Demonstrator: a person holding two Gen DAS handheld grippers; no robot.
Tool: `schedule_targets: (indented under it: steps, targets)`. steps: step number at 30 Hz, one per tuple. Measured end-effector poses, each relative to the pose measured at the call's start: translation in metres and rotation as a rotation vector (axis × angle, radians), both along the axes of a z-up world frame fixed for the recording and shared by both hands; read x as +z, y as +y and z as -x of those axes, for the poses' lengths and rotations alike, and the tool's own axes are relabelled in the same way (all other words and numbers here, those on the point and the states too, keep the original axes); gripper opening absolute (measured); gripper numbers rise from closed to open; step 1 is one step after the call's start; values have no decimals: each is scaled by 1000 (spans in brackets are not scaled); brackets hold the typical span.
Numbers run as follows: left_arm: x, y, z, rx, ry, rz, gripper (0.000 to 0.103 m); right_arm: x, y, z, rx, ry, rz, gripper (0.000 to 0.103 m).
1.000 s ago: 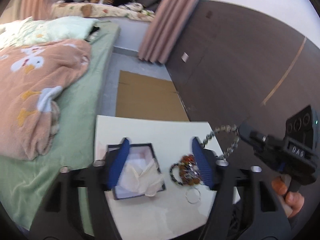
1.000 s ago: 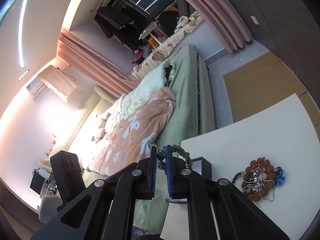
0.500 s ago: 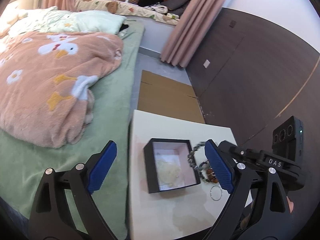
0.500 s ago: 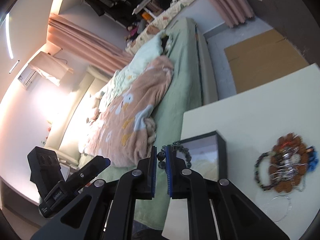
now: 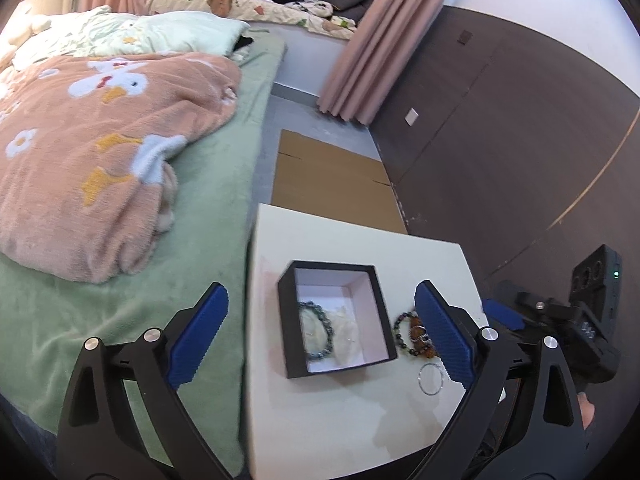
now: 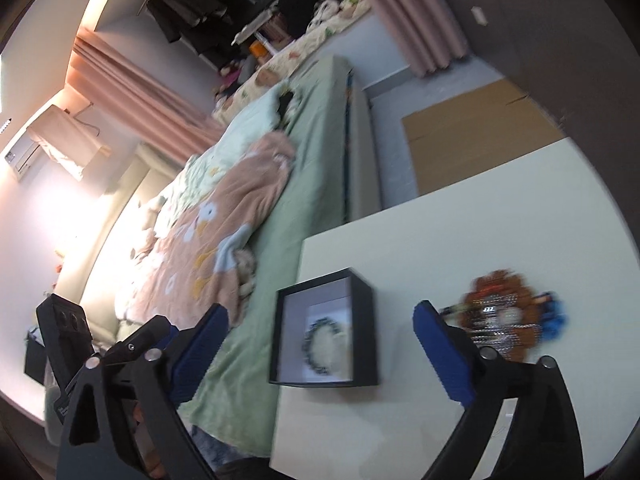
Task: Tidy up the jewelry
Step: 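Move the left tool to the pile and grasp a multicolour bead bracelet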
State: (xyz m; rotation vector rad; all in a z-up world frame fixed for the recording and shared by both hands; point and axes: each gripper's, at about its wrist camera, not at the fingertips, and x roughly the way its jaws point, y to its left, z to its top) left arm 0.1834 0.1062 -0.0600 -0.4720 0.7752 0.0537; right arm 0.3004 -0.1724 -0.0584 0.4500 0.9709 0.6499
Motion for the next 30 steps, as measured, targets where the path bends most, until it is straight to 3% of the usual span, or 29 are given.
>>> schedule_targets:
  steps: [8,16,22,24,27,30]
  targets:
    - [-2,-45,-19,-84,2,4,94,-11,-62,2,-102,24,35,96]
    - [-11,-94,-35,-190,16,-1,92,-43,-107,2,-170,62,-8,95]
    - [-31,-130,-49,-292,93,-32,62,-83,-125,-3,-194,136,-70,77]
    - [-39,-140,-53,-321,117,-54,52,-91,-129,-2,-198,164,-101,75]
    - [-54,-158,-61,-375,168,-91,42,-96,-133,-2,-206,188,-93,73]
    - [-67,-172,-67,-412,203,-119,40,-103,-137,-1,-217,230,-97,73]
